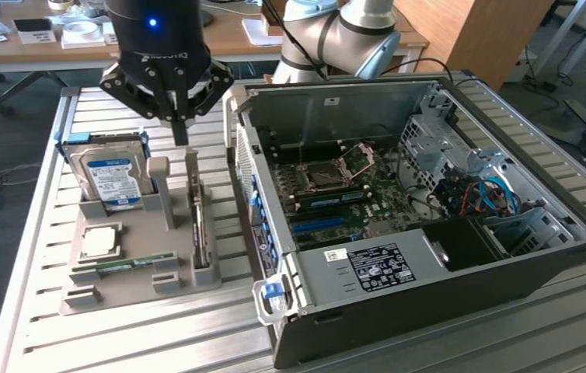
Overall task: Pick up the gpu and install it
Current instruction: 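Reach for the gpu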
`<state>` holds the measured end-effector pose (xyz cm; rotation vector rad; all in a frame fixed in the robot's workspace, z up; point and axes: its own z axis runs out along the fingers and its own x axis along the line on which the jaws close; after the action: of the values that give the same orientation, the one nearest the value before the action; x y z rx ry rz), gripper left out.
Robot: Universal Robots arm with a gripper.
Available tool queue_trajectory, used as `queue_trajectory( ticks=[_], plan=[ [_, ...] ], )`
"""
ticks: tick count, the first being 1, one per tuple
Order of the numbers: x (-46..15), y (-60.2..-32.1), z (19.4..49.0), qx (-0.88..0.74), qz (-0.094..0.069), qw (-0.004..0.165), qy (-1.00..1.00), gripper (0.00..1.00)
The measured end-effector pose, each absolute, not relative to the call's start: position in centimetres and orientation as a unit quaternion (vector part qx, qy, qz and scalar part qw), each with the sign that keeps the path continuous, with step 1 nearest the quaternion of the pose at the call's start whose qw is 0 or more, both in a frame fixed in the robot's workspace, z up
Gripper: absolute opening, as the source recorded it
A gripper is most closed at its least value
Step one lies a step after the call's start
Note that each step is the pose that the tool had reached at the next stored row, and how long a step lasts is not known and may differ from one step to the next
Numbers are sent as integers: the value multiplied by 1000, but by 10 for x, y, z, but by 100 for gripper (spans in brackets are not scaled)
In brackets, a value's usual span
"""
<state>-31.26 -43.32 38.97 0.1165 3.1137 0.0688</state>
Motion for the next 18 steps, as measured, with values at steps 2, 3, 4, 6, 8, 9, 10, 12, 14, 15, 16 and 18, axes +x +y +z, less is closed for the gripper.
queue_trajectory(
  ticks=[2,3,4,6,8,9,10,12,14,15,16,18],
  plan=[
    [-314,-434,390,37,22,12,999,11],
    [-314,-435,390,37,22,12,999,11],
    [-314,-435,390,37,22,12,999,11],
    [-314,-435,390,37,22,12,999,11],
    [-314,-435,390,37,22,12,999,11],
    [-314,-435,390,37,22,12,999,11],
    [-315,-435,390,37,22,12,999,11],
    [-316,-435,390,37,22,12,999,11],
    [-316,-435,390,37,22,12,999,11],
    [-316,-435,390,37,22,12,999,11],
    [-316,-435,390,37,22,13,999,11],
    [-316,-435,390,37,22,12,999,11]
  ],
)
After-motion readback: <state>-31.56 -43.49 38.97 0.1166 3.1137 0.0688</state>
